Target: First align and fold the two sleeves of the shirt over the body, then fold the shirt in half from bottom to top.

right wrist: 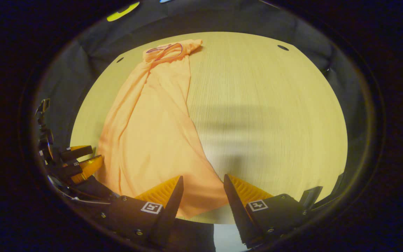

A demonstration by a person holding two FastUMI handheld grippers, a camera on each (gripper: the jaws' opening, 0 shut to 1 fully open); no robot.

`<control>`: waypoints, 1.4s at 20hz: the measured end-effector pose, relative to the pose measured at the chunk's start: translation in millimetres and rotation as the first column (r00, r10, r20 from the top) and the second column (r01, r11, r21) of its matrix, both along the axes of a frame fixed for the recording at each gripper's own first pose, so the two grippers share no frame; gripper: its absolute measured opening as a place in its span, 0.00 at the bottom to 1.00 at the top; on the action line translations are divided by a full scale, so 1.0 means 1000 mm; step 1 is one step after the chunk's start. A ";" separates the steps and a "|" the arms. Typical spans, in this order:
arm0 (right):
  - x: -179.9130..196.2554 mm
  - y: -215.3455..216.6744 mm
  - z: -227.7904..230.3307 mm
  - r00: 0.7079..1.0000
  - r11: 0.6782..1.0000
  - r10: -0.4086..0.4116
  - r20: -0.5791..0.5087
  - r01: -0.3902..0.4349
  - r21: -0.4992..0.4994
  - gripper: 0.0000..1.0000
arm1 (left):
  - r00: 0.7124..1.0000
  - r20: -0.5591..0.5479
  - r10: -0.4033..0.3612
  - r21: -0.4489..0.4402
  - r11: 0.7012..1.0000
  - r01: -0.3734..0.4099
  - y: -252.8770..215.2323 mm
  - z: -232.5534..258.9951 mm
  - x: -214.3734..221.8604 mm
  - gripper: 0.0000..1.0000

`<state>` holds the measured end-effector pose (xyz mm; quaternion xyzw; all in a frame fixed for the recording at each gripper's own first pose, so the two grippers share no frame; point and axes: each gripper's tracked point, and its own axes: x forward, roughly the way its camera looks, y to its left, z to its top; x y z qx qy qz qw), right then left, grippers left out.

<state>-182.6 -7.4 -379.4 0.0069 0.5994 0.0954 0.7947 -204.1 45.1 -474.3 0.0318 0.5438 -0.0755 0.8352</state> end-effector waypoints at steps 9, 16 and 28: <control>-0.015 -0.002 -0.017 0.994 0.995 0.059 -0.091 -0.067 -0.080 0.73 | 0.990 -0.126 0.070 0.013 0.998 -0.069 -0.001 -0.005 -0.004 0.96; -0.017 -0.005 -0.023 0.971 0.973 0.110 -0.210 -0.149 -0.177 0.73 | 0.986 -0.162 0.035 0.022 0.999 -0.031 -0.014 -0.006 0.000 0.85; -0.015 -0.002 -0.019 0.994 0.987 0.023 -0.109 -0.040 -0.154 0.00 | 0.991 -0.129 0.037 -0.071 0.996 -0.046 -0.017 0.011 0.025 0.06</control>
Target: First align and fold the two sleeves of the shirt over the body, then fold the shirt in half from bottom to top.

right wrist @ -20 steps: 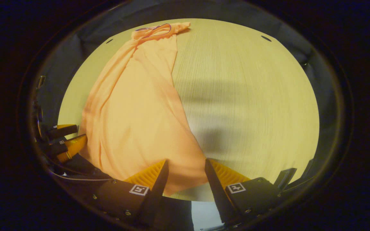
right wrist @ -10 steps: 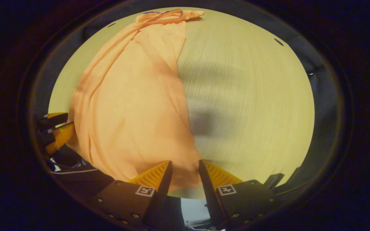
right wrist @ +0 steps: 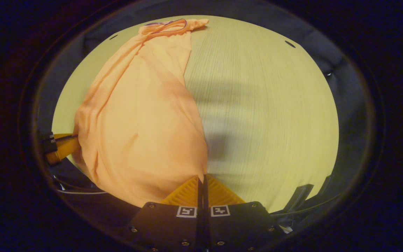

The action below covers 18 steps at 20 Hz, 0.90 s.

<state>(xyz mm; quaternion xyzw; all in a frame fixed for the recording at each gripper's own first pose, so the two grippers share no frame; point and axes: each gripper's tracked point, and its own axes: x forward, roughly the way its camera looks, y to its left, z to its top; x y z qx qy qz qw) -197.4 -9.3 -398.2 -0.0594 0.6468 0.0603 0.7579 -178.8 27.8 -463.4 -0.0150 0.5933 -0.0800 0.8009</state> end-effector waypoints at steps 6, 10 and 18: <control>0.017 0.006 0.030 0.994 0.989 -0.106 0.041 0.101 0.104 0.00 | 0.996 0.081 0.031 -0.031 0.999 -0.029 0.005 0.037 0.029 0.06; 0.054 0.009 0.062 0.981 0.980 -0.149 0.122 0.130 0.152 0.00 | 0.989 0.138 0.057 -0.061 0.997 -0.049 0.005 0.064 0.060 0.06; 0.162 0.012 0.120 0.948 0.974 -0.156 0.277 0.101 0.204 0.00 | 0.951 0.275 0.143 -0.119 0.986 -0.113 0.023 0.122 0.171 0.07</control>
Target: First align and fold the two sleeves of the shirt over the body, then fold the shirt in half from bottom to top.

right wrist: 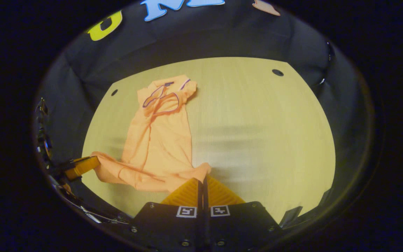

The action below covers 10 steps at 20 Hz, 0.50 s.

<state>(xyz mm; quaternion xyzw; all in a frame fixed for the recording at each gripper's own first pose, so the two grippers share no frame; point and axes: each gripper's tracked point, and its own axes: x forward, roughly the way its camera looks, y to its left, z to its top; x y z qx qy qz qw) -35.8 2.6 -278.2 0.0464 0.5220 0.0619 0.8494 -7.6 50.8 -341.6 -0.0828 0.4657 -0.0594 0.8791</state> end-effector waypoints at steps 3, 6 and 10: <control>0.052 0.001 0.021 0.998 1.000 0.005 0.062 -0.005 0.011 0.00 | 0.998 0.059 0.037 -0.016 0.999 -0.036 0.009 0.019 0.060 0.07; 0.107 0.003 0.038 0.992 1.000 0.002 0.124 -0.005 0.025 0.00 | 0.992 0.104 0.064 -0.032 0.998 -0.061 0.020 0.033 0.116 0.07; 0.174 0.006 0.062 0.977 0.999 -0.019 0.211 0.009 0.049 0.00 | 0.981 0.162 0.108 -0.065 0.993 -0.099 0.037 0.056 0.182 0.06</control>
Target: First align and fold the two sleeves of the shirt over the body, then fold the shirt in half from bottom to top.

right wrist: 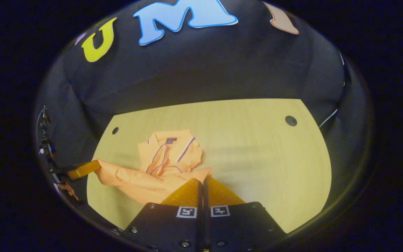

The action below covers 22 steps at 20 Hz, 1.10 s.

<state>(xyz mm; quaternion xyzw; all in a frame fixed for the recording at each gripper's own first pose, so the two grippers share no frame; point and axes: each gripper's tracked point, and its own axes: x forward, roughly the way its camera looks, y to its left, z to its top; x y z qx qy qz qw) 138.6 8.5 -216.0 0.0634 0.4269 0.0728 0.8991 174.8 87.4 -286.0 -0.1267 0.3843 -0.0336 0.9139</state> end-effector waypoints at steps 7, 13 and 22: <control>0.100 0.003 -0.009 0.994 0.997 -0.059 0.091 0.054 0.060 0.00 | 0.997 0.077 0.025 -0.025 0.999 -0.023 0.011 -0.006 0.109 0.06; 0.167 -0.005 -0.050 0.986 0.995 -0.083 0.145 0.075 0.062 0.00 | 0.992 0.130 0.000 -0.007 1.000 0.001 0.006 -0.046 0.179 0.06; 0.198 -0.012 -0.129 0.991 0.999 -0.045 0.128 0.044 0.013 0.00 | 0.983 0.175 -0.059 0.043 0.998 0.052 -0.009 -0.101 0.232 0.06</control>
